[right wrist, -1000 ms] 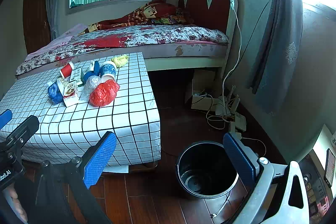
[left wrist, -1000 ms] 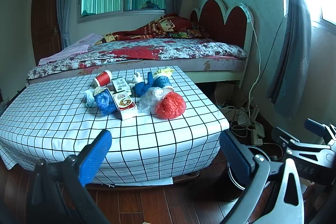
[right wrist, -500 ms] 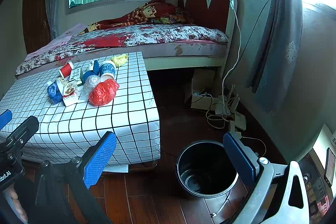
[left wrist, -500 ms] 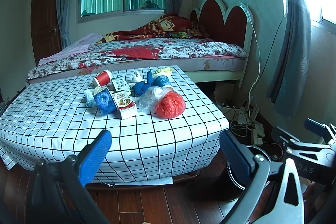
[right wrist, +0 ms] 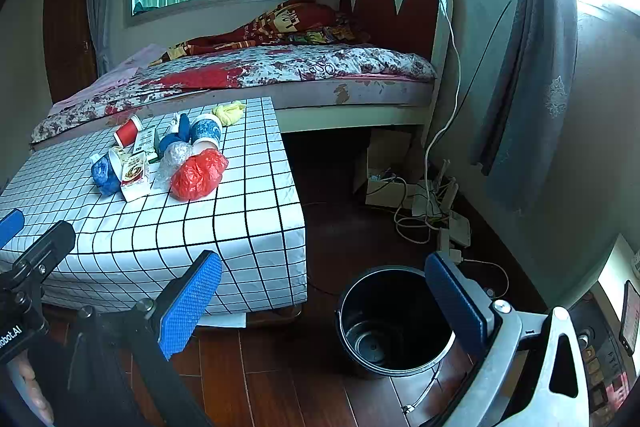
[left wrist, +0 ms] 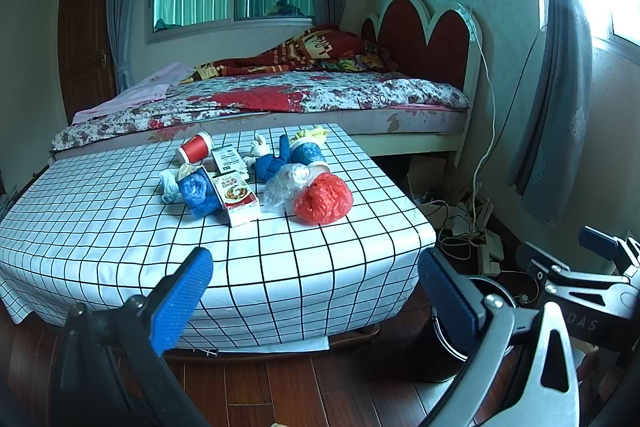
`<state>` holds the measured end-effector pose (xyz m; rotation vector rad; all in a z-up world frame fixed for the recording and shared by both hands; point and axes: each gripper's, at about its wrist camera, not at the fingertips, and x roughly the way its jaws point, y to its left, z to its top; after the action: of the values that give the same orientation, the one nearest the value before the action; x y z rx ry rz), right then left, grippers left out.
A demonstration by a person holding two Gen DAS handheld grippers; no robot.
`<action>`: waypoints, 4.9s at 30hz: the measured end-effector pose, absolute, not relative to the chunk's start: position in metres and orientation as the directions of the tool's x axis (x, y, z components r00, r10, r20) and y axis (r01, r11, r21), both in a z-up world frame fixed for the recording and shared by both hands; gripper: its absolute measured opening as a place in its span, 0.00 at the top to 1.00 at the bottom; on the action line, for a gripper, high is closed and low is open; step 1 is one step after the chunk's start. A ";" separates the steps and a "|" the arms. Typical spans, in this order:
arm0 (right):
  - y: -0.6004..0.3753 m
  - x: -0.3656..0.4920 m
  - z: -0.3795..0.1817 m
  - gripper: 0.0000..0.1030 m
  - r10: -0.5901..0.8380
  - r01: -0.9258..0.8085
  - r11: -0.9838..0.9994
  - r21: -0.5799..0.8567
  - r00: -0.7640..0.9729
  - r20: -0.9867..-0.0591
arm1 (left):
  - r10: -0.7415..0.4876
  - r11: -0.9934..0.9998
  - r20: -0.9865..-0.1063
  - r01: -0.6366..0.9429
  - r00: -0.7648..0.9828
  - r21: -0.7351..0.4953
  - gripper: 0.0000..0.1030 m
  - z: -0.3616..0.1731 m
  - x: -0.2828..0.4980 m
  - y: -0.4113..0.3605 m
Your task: Collect trash
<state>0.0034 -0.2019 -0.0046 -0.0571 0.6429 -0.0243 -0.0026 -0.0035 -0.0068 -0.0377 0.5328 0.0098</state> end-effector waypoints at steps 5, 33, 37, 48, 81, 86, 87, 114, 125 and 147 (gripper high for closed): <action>-0.199 0.005 -0.005 0.01 -0.038 -0.001 0.998 -0.064 0.796 -0.604 | 0.004 0.999 -0.508 -0.023 0.862 -0.031 0.01 -0.007 -0.003 -0.003; -0.120 0.106 -0.041 0.02 0.180 -0.267 0.963 -0.039 0.744 -0.644 | 0.187 0.969 -0.604 -0.247 0.775 -0.018 0.01 -0.065 0.067 0.102; -0.096 0.139 -0.053 0.03 0.201 -0.295 0.955 -0.036 0.730 -0.653 | 0.184 0.962 -0.623 -0.268 0.760 -0.044 0.02 -0.076 0.089 0.119; -0.053 0.224 -0.096 0.04 0.162 -0.312 0.946 -0.086 0.686 -0.709 | 0.208 0.948 -0.624 -0.312 0.753 -0.061 0.10 -0.092 0.164 0.135; -0.067 0.223 -0.095 0.80 0.302 -0.367 0.929 0.044 0.687 -0.660 | 0.143 0.968 -0.554 -0.233 0.820 -0.094 0.48 -0.095 0.160 0.160; -0.078 0.204 -0.077 0.80 0.317 -0.362 0.930 0.055 0.722 -0.615 | 0.131 0.974 -0.522 -0.208 0.843 -0.091 0.48 -0.082 0.143 0.146; -0.081 0.200 -0.074 0.80 0.317 -0.359 0.932 0.057 0.727 -0.608 | 0.123 0.976 -0.516 -0.197 0.848 -0.091 0.48 -0.079 0.140 0.141; -0.233 0.104 -0.044 0.79 0.102 -0.099 0.994 0.035 0.819 -0.564 | -0.249 0.966 -0.455 0.250 0.855 -0.059 0.48 -0.052 0.098 -0.035; -0.309 0.079 -0.075 0.79 0.026 -0.018 1.000 0.019 0.792 -0.610 | -0.407 0.895 -0.517 0.442 0.753 -0.061 0.48 -0.075 0.094 -0.119; -0.380 0.079 -0.172 0.79 0.048 -0.082 0.997 -0.006 0.643 -0.765 | -0.482 0.795 -0.683 0.602 0.548 -0.078 0.48 -0.157 0.098 -0.226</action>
<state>0.0790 -0.3805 -0.1721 -0.0409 0.8696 0.0742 0.0980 -0.2260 -0.1570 0.1726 0.7531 -0.6457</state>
